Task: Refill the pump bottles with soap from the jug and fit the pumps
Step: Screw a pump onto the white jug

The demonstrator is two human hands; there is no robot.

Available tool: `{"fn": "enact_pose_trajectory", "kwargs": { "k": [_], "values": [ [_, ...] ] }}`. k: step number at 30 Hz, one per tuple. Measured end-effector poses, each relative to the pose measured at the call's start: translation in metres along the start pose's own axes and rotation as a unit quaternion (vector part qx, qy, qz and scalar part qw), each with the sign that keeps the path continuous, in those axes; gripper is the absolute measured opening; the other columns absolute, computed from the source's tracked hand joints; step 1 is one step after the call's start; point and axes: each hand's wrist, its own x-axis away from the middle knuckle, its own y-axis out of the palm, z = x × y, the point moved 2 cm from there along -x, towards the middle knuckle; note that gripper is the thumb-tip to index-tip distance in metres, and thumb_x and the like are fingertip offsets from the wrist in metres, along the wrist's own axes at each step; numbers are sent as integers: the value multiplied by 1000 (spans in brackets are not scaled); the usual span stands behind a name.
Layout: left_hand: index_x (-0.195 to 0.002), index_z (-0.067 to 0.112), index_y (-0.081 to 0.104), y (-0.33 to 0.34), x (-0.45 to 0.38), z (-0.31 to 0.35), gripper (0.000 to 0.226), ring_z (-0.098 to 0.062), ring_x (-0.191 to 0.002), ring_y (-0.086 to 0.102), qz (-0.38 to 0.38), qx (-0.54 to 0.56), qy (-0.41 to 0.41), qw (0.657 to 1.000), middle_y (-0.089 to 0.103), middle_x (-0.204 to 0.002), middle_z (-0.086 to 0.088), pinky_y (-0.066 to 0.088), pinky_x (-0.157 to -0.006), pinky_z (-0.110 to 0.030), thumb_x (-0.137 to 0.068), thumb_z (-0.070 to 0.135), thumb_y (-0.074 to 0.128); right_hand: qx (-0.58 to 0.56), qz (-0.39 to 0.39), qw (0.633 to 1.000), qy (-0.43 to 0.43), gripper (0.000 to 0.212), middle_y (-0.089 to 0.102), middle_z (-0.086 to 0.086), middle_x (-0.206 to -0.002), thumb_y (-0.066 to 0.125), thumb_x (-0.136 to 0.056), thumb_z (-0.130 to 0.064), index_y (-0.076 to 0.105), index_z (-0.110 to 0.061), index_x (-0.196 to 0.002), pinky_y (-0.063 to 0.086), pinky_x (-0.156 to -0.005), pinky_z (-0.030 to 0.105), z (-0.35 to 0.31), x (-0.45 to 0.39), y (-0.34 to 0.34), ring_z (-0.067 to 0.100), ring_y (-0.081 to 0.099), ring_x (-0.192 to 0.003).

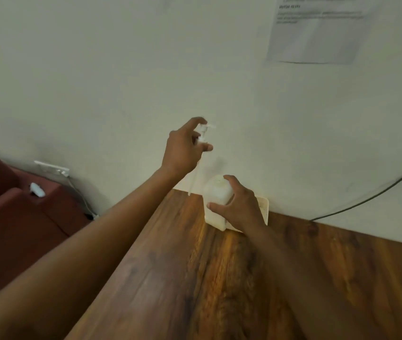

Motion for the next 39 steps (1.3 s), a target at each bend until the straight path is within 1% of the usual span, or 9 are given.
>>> {"fn": "enact_pose_trajectory", "kwargs": {
  "k": [5,10,12,15,18,26,30,36,39],
  "values": [
    [-119,26,64,-33,-22,82,48,-19,-66,66,34,39,59,997,75,-83,-8,56,-62,-32,-79,11,85,-9,33,999,-41,85,61,-7,-132,86,-71,-55,45,-31,-141,46,-93,25,-20,2,-29,17,60,-115],
    [-118,25,65,-54,-30,136,48,-28,-79,68,57,67,92,992,74,-87,-15,54,-64,-26,-76,15,86,-15,32,999,-33,87,63,-6,-124,86,-69,-56,44,-34,-142,53,-92,32,-34,4,-46,19,62,-108],
    [-117,24,65,-57,-28,145,48,-26,-76,68,61,70,101,991,74,-85,-14,53,-63,-24,-76,16,86,-15,32,999,-32,87,62,-6,-126,85,-69,-57,42,-36,-142,54,-94,34,-39,5,-52,18,61,-109],
    [-117,22,65,-59,-24,152,45,-14,-66,59,66,74,108,989,72,-82,-15,50,-59,-20,-78,14,86,-17,35,999,-38,86,61,-7,-128,84,-70,-58,41,-37,-142,55,-94,33,-45,5,-59,16,60,-110],
    [-117,21,65,-59,-22,154,44,-12,-66,57,70,82,109,988,72,-82,-16,52,-64,-26,-79,14,86,-20,41,998,-45,86,61,-7,-127,84,-70,-57,41,-37,-142,53,-93,31,-49,6,-64,12,57,-105],
    [-119,23,66,-74,-25,166,45,-10,-70,56,92,89,118,985,66,-80,-6,48,-60,-12,-79,16,86,-15,45,998,-39,85,62,-10,-122,83,-69,-59,41,-40,-141,55,-89,30,-52,6,-70,8,56,-94],
    [-118,23,66,-76,-24,168,46,1,-61,53,91,95,125,983,65,-79,-3,47,-62,-11,-78,18,87,-14,52,998,-43,86,60,-10,-126,83,-70,-59,41,-38,-142,52,-86,27,-56,4,-73,8,55,-96],
    [-118,22,65,-62,-11,158,44,-12,-67,60,69,100,129,984,73,-82,-12,51,-63,-18,-80,16,86,-9,59,997,-56,86,59,-8,-130,82,-70,-60,40,-37,-142,48,-83,22,-65,0,-78,9,55,-101],
    [-119,23,64,-53,-3,146,44,-18,-75,67,56,106,125,985,74,-81,-8,52,-69,-19,-81,15,85,-6,68,996,-62,84,59,-8,-131,82,-71,-60,41,-35,-141,47,-82,21,-72,-3,-86,10,56,-103]
  ]
}}
